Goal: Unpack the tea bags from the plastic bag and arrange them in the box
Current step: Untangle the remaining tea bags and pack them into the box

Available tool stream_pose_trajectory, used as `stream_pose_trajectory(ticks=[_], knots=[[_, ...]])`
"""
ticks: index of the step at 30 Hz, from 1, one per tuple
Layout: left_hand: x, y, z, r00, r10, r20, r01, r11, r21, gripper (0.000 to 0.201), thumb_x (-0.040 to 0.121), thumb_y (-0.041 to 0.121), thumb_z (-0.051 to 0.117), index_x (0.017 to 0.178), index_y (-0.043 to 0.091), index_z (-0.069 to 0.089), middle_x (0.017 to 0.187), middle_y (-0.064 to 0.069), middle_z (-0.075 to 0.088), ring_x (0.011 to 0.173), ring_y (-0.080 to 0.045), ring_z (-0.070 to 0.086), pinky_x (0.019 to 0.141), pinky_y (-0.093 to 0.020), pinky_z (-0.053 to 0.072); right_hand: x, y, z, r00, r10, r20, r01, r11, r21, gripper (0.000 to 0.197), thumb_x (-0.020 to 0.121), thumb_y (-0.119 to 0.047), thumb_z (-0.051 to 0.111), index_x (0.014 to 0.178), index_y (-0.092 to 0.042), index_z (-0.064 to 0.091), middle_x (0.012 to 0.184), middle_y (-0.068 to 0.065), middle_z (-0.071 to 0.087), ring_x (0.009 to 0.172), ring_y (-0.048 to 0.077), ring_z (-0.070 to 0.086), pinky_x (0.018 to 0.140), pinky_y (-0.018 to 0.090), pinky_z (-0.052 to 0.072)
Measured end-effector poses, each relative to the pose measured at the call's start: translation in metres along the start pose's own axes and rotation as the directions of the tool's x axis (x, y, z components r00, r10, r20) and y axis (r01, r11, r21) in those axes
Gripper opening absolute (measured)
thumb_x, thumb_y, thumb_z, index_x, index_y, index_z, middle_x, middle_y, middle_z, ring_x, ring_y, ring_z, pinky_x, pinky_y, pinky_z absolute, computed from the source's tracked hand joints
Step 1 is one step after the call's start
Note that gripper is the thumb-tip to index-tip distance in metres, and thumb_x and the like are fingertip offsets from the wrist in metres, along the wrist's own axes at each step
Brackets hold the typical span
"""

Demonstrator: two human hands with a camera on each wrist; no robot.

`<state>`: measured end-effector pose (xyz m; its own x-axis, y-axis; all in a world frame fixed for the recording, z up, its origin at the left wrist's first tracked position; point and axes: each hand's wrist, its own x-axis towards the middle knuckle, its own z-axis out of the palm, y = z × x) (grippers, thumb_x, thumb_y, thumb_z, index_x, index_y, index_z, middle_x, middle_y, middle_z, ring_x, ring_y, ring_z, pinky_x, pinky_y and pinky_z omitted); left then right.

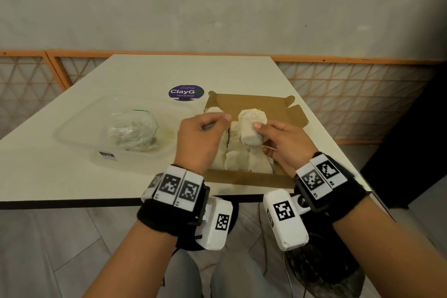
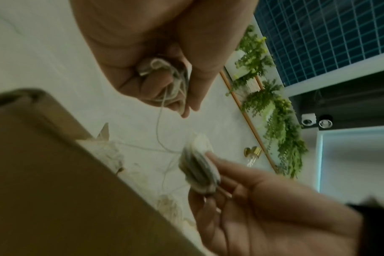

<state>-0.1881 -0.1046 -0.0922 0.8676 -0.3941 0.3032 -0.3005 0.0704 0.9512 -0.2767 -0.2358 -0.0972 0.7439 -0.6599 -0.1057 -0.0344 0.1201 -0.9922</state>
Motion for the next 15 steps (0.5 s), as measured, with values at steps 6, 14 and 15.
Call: stream_pose_trajectory(ticks=[6, 14, 15], knots=[[-0.005, -0.013, 0.017, 0.999, 0.004, 0.042, -0.007, 0.997, 0.071, 0.008, 0.084, 0.015, 0.07, 0.088, 0.016, 0.077, 0.084, 0.002, 0.072, 0.084, -0.013, 0.068, 0.087, -0.032, 0.053, -0.007, -0.007, 0.007, 0.992, -0.02, 0.123, 0.007, 0.994, 0.108, 0.006, 0.086, -0.01, 0.061, 0.089, -0.008, 0.067, 0.081, 0.004, 0.066, 0.071, 0.013, 0.063, 0.059, 0.017, 0.051], [-0.006, -0.016, 0.005, 0.977, -0.107, 0.184, 0.074, 0.981, 0.179, 0.047, 0.08, 0.053, 0.065, 0.104, 0.013, 0.071, 0.098, 0.0, 0.071, 0.089, -0.011, 0.064, 0.084, -0.028, 0.051, -0.004, -0.013, 0.01, 0.981, 0.003, 0.192, -0.024, 0.994, 0.107, 0.012, 0.086, -0.009, 0.061, 0.096, -0.003, 0.065, 0.083, 0.005, 0.066, 0.066, 0.009, 0.061, 0.057, 0.016, 0.05], [-0.008, -0.016, 0.006, 0.969, -0.079, 0.236, 0.026, 0.975, 0.221, 0.041, 0.085, 0.048, 0.063, 0.098, 0.011, 0.071, 0.086, -0.006, 0.07, 0.076, -0.015, 0.061, 0.073, -0.029, 0.049, -0.005, -0.016, 0.013, 0.974, 0.007, 0.225, -0.039, 0.989, 0.139, 0.014, 0.087, -0.007, 0.059, 0.099, -0.001, 0.064, 0.086, 0.007, 0.068, 0.07, 0.011, 0.065, 0.062, 0.018, 0.055]])
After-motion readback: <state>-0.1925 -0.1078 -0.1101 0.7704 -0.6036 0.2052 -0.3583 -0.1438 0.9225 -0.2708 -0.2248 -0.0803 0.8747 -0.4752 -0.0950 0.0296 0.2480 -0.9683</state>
